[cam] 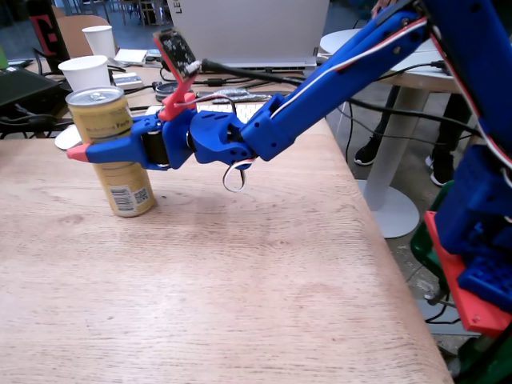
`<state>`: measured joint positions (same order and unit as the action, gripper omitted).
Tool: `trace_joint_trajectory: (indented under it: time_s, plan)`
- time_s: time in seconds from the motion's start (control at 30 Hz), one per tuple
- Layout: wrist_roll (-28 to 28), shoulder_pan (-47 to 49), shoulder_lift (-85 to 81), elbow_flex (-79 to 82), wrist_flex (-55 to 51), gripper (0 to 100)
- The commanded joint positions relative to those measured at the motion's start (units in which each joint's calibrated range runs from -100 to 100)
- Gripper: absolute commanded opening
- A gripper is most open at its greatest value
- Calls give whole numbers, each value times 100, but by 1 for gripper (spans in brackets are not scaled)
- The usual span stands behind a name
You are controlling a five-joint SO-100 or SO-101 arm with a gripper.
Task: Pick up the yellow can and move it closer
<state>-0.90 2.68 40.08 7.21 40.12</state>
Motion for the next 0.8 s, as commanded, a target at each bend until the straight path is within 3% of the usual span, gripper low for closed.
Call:
trace_joint_trajectory:
  time_s: [0.0,0.2,0.37,0.57,0.77]
  plan:
    - [15,3,-88,-188,-14,25]
    - [63,20,-208,-179,-162,25]
    - [83,291,-1401,-169,-2067,25]
    - [93,731,-2215,-122,-2321,25]
    - [88,1001,-4359,1105,-3602,25]
